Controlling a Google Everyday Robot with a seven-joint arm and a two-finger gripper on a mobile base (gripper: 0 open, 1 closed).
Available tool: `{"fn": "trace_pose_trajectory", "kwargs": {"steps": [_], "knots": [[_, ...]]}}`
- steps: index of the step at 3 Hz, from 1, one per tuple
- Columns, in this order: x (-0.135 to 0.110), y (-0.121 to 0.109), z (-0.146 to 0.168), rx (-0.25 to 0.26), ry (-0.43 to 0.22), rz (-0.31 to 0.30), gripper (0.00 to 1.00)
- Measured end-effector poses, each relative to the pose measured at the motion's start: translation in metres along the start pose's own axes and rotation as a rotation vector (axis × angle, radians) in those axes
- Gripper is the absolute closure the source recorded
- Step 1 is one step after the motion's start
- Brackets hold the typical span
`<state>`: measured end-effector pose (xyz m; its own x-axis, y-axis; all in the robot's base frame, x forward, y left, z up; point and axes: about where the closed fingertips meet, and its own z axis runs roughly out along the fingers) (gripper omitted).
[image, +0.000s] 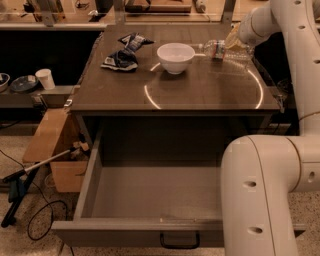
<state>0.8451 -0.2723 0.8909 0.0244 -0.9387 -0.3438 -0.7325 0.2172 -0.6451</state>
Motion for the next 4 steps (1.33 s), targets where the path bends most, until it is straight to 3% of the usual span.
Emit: {"fn": "trace_pose_trajectory", "kwargs": {"steps": [1, 2, 4], "knots": [[0.0000, 0.0000, 0.0000, 0.000, 0.000, 0.000, 0.81], [0.0000, 0.0000, 0.0001, 0.000, 0.000, 0.000, 0.50], [0.0000, 0.0001, 0.0001, 0.000, 0.000, 0.000, 0.04]]}}
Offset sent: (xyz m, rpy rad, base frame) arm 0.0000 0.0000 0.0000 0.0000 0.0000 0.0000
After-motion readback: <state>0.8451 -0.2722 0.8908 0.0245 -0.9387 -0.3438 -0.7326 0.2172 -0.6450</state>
